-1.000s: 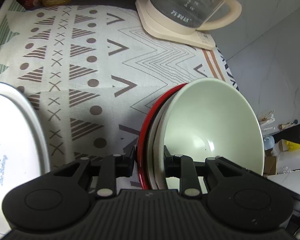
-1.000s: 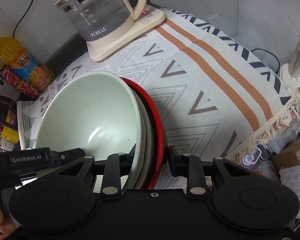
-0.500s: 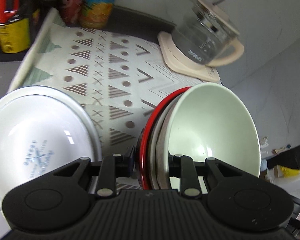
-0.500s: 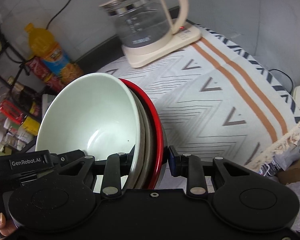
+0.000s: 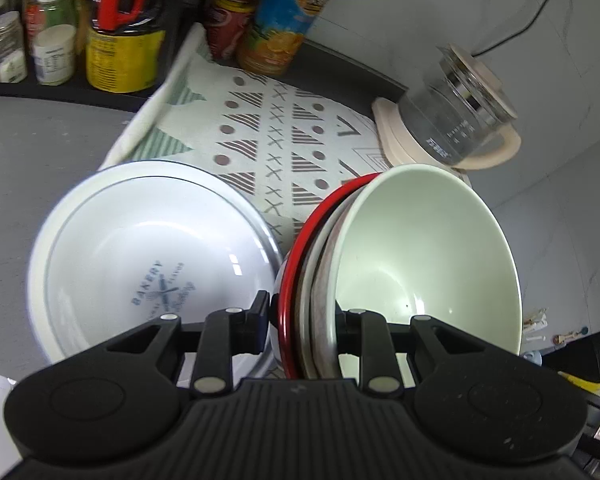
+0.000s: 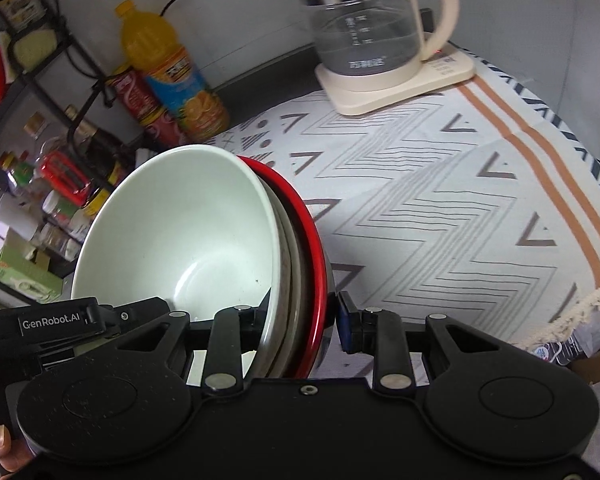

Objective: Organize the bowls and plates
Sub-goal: 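Lift the bowl stack with both grippers and carry it toward the plates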

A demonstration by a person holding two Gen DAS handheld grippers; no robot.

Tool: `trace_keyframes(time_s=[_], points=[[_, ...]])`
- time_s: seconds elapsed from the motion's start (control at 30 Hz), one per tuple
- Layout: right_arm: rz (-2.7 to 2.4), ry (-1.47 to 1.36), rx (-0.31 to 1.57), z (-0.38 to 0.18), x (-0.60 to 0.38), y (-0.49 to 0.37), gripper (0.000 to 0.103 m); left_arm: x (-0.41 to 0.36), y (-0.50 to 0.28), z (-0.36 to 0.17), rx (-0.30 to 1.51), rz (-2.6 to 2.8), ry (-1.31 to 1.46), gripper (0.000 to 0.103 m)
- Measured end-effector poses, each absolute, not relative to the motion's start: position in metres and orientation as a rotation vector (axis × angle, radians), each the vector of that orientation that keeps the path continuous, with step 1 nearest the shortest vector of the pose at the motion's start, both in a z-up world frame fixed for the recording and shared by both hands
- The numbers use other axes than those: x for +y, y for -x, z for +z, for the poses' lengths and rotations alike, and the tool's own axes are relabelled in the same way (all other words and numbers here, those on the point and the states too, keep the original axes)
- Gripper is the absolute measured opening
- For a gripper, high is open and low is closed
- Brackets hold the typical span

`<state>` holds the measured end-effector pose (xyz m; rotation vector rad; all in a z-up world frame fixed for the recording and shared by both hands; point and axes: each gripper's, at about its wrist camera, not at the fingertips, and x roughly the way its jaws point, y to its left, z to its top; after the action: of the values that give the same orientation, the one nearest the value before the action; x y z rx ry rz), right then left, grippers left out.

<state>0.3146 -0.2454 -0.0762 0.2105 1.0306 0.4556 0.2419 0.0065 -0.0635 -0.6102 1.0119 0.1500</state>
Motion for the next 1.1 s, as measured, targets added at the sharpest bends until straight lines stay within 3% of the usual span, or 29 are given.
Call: trace_keyframes(time_s=[1.1], points=[[0.692,-0.089,1.076,-0.090,-0.126,-0.315,0.028,0.106,-0.189,-0.080,0.953,0.431,0.777,0.025]])
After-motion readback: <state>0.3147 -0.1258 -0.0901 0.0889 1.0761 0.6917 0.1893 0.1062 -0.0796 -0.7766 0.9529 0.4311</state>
